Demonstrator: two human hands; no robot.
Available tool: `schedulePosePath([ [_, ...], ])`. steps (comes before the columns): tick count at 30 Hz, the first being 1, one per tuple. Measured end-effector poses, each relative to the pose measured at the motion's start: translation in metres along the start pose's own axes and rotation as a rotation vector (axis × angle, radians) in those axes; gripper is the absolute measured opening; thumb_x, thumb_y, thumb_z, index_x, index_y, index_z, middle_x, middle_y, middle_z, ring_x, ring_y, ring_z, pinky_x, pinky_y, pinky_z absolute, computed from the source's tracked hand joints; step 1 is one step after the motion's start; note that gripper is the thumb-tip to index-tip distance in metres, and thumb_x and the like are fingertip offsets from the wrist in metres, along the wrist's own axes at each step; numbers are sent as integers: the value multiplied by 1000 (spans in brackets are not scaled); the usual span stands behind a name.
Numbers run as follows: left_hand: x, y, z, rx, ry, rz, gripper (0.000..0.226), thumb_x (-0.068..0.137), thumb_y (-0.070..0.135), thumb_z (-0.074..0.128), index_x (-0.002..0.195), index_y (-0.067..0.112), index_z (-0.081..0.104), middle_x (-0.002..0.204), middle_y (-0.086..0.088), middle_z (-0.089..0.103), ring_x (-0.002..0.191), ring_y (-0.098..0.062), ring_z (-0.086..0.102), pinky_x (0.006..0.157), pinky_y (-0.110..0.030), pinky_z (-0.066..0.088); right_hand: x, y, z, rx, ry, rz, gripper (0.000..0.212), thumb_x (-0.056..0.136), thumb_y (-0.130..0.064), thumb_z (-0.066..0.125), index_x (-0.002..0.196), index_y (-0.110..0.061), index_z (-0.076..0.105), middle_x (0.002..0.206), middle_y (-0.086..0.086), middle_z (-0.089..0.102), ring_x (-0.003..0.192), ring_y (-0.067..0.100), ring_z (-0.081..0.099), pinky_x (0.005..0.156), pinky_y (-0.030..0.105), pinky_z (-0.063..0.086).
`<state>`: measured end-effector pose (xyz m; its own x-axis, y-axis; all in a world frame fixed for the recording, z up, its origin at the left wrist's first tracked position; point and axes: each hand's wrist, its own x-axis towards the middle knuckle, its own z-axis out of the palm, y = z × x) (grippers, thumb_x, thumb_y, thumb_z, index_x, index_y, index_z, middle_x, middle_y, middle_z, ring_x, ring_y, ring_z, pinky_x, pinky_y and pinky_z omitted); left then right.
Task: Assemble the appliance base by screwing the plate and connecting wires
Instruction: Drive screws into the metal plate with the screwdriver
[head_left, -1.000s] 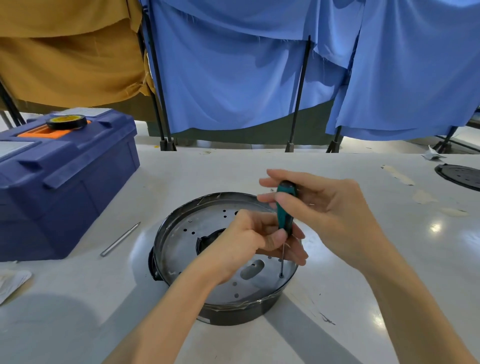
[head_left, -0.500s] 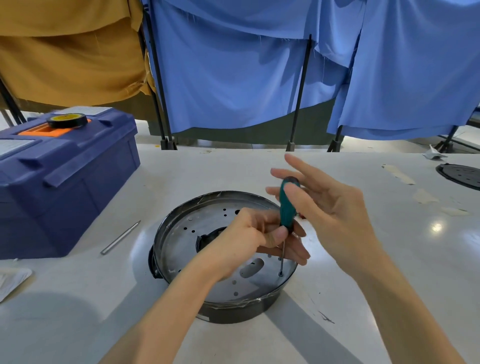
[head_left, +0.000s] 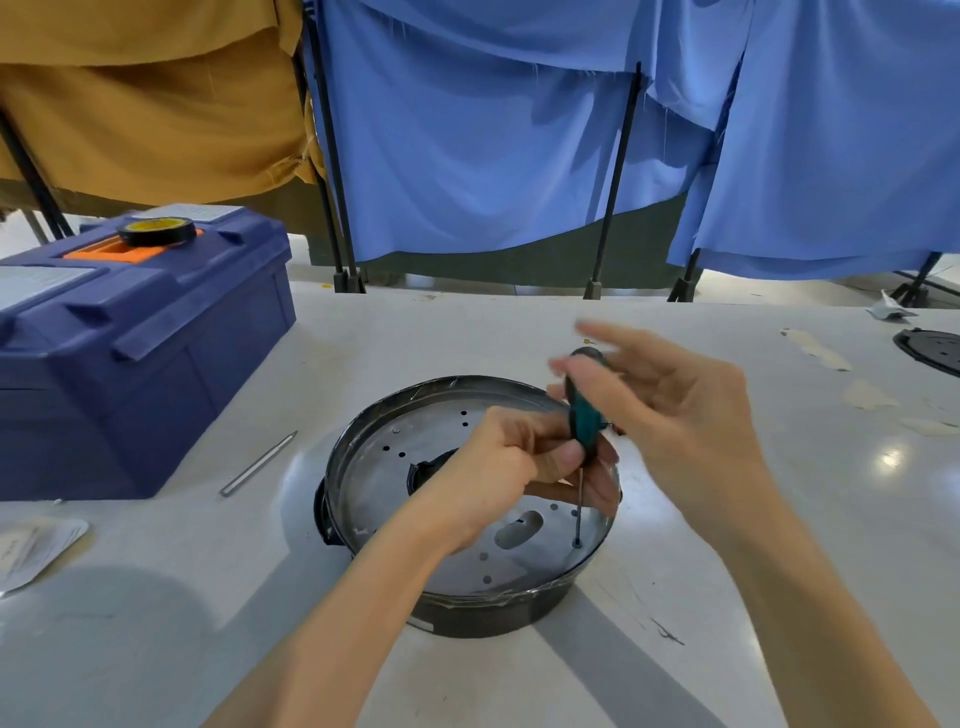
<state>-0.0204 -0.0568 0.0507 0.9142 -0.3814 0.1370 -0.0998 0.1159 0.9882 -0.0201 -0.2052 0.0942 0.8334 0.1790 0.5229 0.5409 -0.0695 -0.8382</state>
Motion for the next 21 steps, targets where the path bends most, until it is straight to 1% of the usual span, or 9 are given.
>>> schedulePosePath([
  [2, -2, 2, 1, -6, -46, -1, 23, 98, -2, 47, 98, 3, 69, 87, -16, 72, 85, -33, 71, 85, -34, 56, 1, -1, -8, 83, -151, -36, 41, 83, -31, 65, 122, -20, 65, 106, -5, 75, 92, 16, 74, 80, 30, 60],
  [4, -3, 4, 2, -15, -67, -6, 22, 98, 0, 49, 96, 6, 70, 87, -14, 74, 85, -31, 72, 82, -30, 56, -1, 1, -8, -47, -112, -126, 24, 84, -30, 65, 106, -22, 71, 95, -6, 75, 88, 12, 74, 78, 30, 60],
  [7, -2, 4, 2, -47, -58, -4, 14, 93, 3, 60, 104, 2, 69, 94, -19, 73, 87, -32, 73, 80, -30, 56, -7, 7, 1, -231, 150, -199, 9, 85, -28, 71, 87, -20, 72, 74, -5, 72, 71, 10, 73, 67, 28, 60],
  [10, 3, 3, 10, 1, -61, -9, 19, 92, 0, 60, 109, -1, 68, 94, -21, 73, 80, -24, 73, 73, -24, 57, -10, 16, 14, -606, 565, -296, 19, 86, -22, 74, 77, -7, 69, 58, 4, 62, 48, 22, 60, 55, 23, 45],
  [12, 5, 2, 12, 10, -71, -25, 20, 94, -3, 55, 110, -4, 67, 87, -14, 74, 75, -21, 73, 70, -23, 56, -10, 17, 19, -713, 671, -342, 22, 85, -22, 74, 75, -4, 68, 54, 6, 58, 45, 25, 53, 51, 23, 37],
  [14, 4, 2, 9, 30, -64, -34, 20, 96, -3, 51, 107, -2, 67, 86, -15, 74, 78, -25, 73, 73, -25, 56, -10, 14, 14, -593, 522, -321, 25, 86, -33, 73, 85, -8, 72, 62, 1, 65, 53, 21, 62, 58, 22, 47],
  [16, 2, 2, 3, 44, -62, -35, 22, 98, -1, 47, 109, -3, 65, 89, -20, 73, 87, -32, 72, 80, -30, 56, -6, 6, 3, -232, 189, -111, 37, 85, -45, 65, 106, -17, 73, 83, -8, 75, 76, 13, 72, 73, 27, 58],
  [18, -1, 2, -1, 31, -75, -36, 22, 99, 0, 45, 109, -3, 64, 91, -19, 73, 92, -35, 71, 86, -34, 55, -1, 1, -7, 31, -105, -28, 40, 85, -38, 62, 118, -17, 69, 103, -8, 75, 92, 12, 73, 80, 27, 59],
  [21, -3, 4, -1, -19, -80, -39, 20, 98, 4, 50, 108, 1, 66, 97, -20, 73, 95, -36, 71, 88, -36, 55, 2, 3, -10, -33, -94, -75, 30, 79, -36, 67, 105, -21, 72, 95, -10, 76, 87, 11, 74, 79, 26, 59],
])
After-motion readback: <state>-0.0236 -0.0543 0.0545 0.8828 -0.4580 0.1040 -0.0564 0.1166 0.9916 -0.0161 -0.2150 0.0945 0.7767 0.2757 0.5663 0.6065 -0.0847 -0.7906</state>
